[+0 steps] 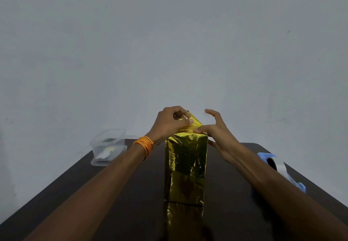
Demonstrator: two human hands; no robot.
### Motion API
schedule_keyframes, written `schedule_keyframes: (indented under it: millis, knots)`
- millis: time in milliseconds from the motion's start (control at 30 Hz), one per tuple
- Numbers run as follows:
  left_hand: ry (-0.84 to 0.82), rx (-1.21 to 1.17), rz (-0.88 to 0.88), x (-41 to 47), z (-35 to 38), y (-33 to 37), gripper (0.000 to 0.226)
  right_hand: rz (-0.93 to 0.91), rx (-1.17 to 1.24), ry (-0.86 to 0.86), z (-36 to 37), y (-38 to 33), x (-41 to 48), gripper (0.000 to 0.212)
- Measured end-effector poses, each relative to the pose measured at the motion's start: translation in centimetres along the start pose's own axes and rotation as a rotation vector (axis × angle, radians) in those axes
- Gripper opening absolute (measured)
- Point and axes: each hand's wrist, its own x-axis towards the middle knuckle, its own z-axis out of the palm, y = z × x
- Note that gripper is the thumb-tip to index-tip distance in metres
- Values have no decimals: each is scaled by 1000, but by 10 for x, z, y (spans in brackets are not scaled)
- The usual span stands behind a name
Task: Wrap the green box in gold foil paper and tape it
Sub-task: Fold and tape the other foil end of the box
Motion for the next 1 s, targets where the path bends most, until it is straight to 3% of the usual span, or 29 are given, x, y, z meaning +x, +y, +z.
schedule_keyframes:
  millis: [267,567,900,1000]
  knots:
    - [-64,-54,-50,1,-11,3,39,24,7,-27,-4,5,2,75]
    - [-99,-278,-388,-9,-17,-1,64,86,20,-78,-10,-1,2,74]
    - [-156,-289,-402,-11,-19,-5,49,106,80,-8,-3,4,14,76]
    - [-32,-117,-299,-15,-19,-2,37,106,81,-11,-3,7,16,77]
